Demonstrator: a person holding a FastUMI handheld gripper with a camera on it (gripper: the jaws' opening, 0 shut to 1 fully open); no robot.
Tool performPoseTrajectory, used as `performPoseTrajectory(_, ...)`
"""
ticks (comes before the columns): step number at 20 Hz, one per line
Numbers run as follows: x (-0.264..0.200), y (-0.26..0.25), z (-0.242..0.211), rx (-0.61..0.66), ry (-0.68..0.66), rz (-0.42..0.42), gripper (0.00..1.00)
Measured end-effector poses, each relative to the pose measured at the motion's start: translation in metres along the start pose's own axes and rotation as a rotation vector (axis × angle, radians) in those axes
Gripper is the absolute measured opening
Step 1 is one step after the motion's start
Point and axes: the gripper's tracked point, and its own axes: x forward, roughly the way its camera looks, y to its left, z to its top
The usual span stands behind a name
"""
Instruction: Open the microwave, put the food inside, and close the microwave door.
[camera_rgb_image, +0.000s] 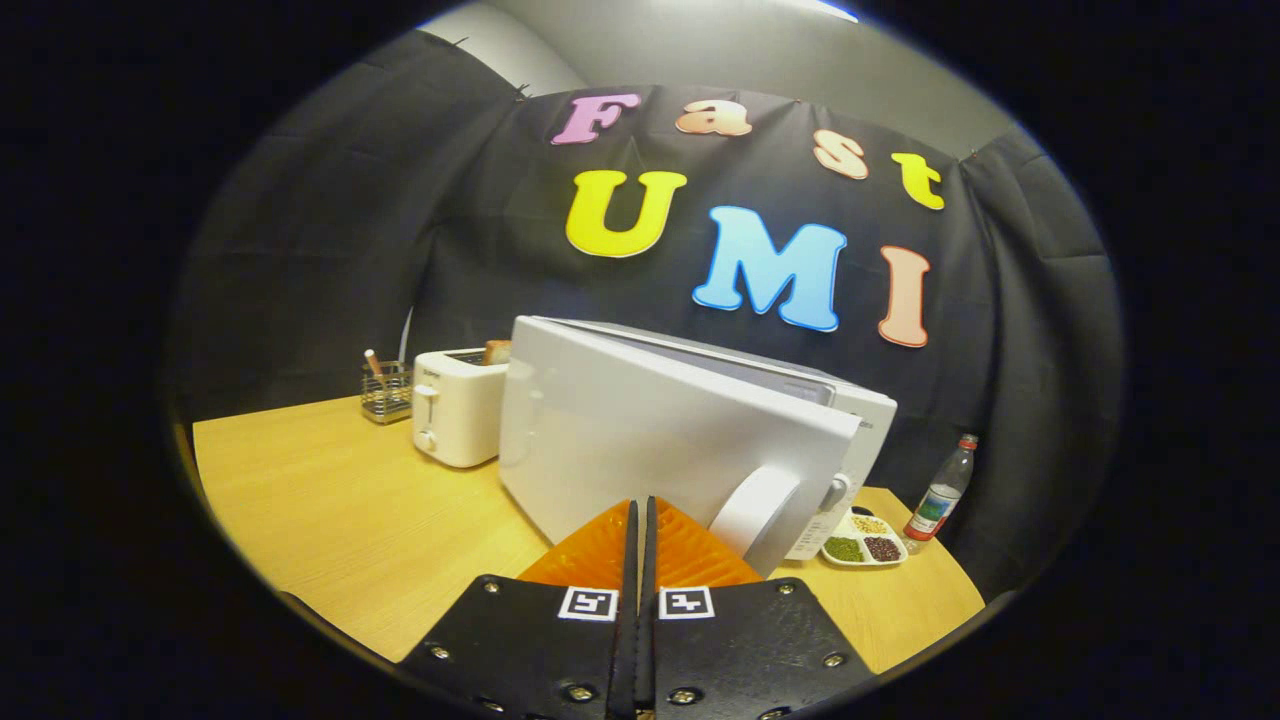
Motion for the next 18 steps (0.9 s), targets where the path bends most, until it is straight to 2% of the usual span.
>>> performPoseTrajectory(7, 0.058, -0.055, -0.005, 0.091, -0.006, -0.107, 0.01)
performPoseTrajectory(12, 0.103, -0.077, -0.005, 0.081, -0.018, -0.177, 0.01)
performPoseTrajectory(15, 0.134, -0.081, -0.006, 0.074, -0.012, -0.184, 0.01)
performPoseTrajectory(18, 0.144, -0.085, -0.003, 0.038, -0.034, -0.225, 0.01)
